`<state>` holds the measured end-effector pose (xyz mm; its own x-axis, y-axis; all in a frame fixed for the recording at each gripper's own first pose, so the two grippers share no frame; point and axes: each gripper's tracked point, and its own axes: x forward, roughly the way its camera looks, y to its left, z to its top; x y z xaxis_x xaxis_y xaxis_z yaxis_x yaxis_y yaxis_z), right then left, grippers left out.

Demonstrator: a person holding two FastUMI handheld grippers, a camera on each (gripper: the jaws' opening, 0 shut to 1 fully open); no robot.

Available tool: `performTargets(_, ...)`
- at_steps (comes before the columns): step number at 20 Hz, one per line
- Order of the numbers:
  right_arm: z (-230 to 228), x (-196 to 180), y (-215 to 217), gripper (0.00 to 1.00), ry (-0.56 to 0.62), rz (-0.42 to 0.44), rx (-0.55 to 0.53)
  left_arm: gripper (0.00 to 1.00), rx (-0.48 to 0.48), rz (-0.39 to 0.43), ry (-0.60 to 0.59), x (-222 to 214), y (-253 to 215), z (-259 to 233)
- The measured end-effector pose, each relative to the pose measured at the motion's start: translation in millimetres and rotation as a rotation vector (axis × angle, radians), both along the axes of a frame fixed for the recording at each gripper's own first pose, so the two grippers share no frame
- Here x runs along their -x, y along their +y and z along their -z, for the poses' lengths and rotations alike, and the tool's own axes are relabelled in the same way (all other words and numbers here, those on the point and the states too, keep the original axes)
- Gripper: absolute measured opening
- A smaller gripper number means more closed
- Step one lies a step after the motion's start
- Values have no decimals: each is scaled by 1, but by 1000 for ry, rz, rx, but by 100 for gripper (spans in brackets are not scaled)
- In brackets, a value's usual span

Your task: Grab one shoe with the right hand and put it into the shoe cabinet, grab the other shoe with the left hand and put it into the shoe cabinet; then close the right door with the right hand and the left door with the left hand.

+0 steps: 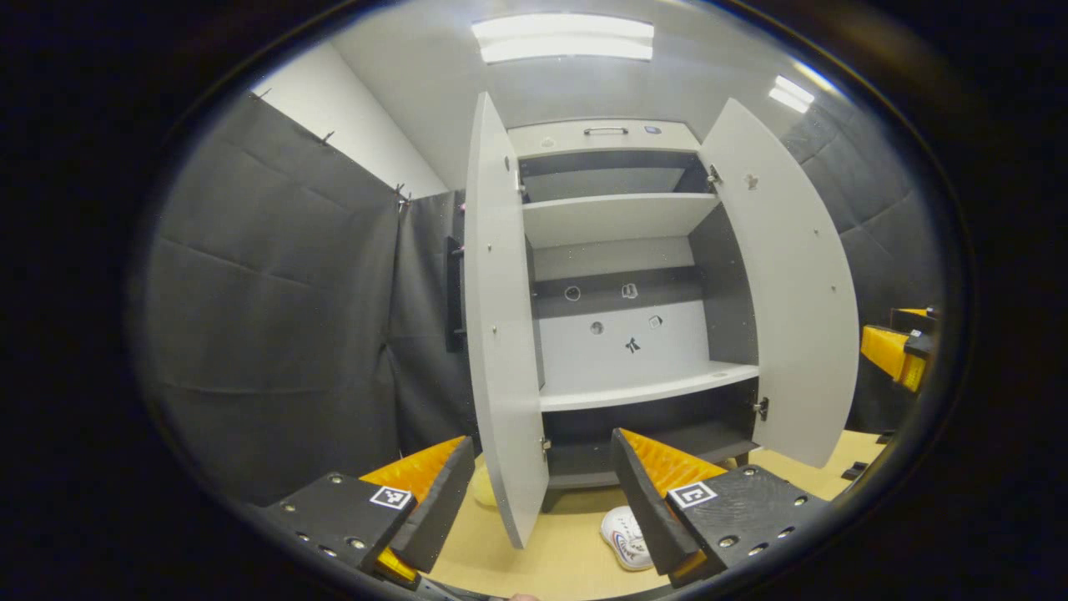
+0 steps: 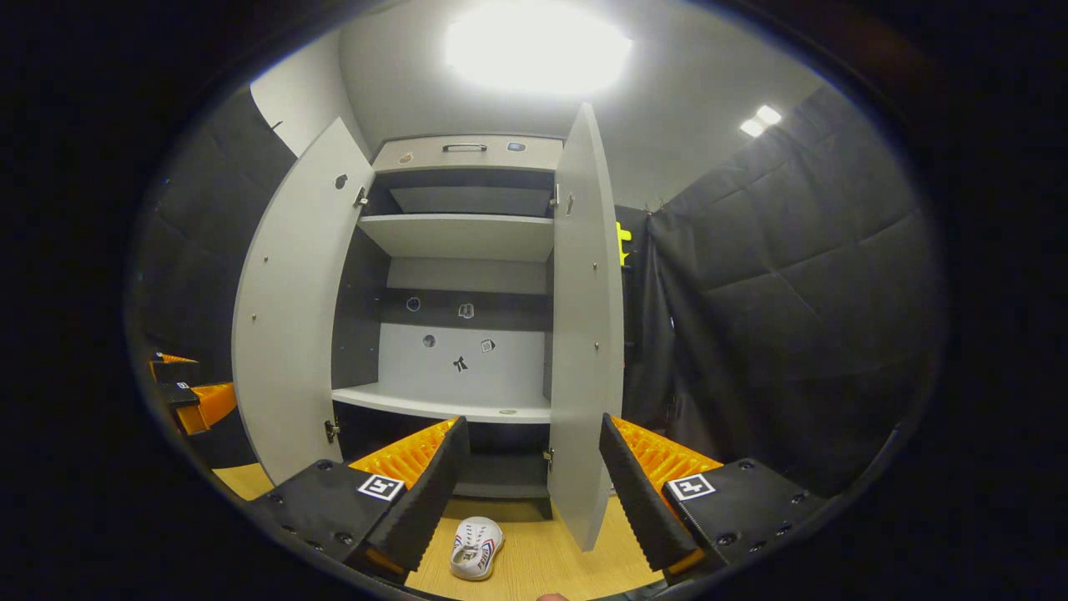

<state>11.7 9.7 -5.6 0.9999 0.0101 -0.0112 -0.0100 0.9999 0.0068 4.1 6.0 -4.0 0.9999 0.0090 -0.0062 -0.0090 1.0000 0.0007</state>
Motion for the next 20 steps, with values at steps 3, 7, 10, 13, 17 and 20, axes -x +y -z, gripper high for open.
performTargets(3, 7, -11, 9, 98, 19, -25, 6, 95, 0, -7, 8, -3, 2, 3)
performTargets(7, 20, -31, 24, 98, 59, -76, -2, 95, -12, -22, 17, -7, 5, 6)
performTargets(10, 33, -47, 38, 98, 92, -113, -1, 95, -16, -35, 25, -10, 8, 9)
performTargets(13, 49, -63, 55, 99, 127, -154, 8, 95, -23, -54, 30, -11, 13, 10)
performTargets(17, 75, -84, 76, 99, 189, -206, 1, 95, -21, -85, 44, -13, 22, 16)
performTargets(20, 99, -101, 89, 99, 245, -231, -10, 95, -23, -105, 56, -14, 29, 21)
